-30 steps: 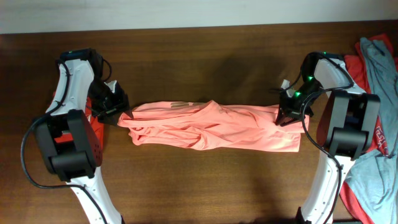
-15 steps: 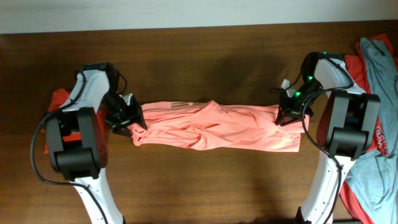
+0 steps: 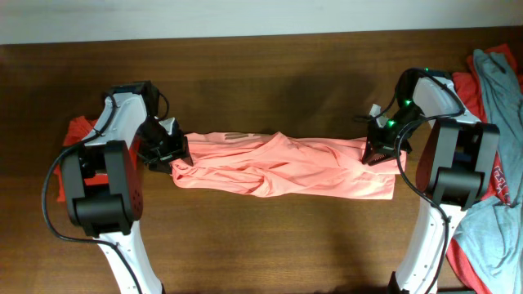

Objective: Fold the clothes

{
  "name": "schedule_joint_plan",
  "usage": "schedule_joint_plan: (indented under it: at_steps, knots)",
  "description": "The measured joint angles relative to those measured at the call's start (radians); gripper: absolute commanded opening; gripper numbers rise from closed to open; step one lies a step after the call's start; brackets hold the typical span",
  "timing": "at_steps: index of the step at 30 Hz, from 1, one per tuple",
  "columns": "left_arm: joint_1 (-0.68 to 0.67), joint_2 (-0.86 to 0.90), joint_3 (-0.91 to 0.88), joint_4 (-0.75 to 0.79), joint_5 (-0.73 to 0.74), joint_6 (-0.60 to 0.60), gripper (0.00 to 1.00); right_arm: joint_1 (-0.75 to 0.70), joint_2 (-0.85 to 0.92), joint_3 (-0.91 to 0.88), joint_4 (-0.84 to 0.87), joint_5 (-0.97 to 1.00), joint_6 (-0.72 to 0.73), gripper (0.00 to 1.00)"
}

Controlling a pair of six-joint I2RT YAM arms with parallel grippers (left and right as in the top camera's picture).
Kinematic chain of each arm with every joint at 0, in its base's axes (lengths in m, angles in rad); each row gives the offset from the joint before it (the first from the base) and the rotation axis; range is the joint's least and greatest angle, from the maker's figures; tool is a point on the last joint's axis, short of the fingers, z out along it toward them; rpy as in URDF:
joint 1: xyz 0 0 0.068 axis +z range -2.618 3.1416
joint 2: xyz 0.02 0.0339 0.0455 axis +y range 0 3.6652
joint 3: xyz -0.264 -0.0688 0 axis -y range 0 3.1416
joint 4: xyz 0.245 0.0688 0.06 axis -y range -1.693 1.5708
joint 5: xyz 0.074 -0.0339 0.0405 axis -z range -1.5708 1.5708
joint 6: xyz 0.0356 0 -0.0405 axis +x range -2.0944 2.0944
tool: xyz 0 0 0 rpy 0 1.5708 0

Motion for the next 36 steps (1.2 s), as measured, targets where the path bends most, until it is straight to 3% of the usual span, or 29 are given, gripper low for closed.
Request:
schedule_joint_plan:
  at_steps: [8,11,13,14,20,25,36]
  knots:
    - [0.0,0.0,0.0,0.074,-0.034,-0.002,0.57,0.0,0.0,0.0,0.0,0.0,0.0,0.23]
    - [-0.005,0.0,0.0,0.089,-0.04,0.0,0.31,0.0,0.0,0.0,0.0,0.0,0.001,0.23]
    - [-0.012,0.0,-0.001,0.106,-0.044,-0.005,0.04,0.0,0.0,0.0,0.0,0.0,0.0,0.22]
    - [-0.018,0.0,-0.002,0.113,-0.047,-0.002,0.0,0.0,0.0,0.0,0.0,0.0,0.0,0.22]
    - [-0.045,-0.007,-0.002,0.123,-0.075,-0.005,0.0,0.0,0.0,0.0,0.0,0.0,0.0,0.22]
    - [-0.03,-0.027,-0.006,0.104,-0.163,-0.013,0.0,0.0,0.0,0.0,-0.001,-0.001,0.001,0.16]
    - [0.024,-0.225,-0.009,0.112,-0.306,-0.016,0.0,-0.002,-0.028,0.071,-0.046,-0.028,0.001,0.2]
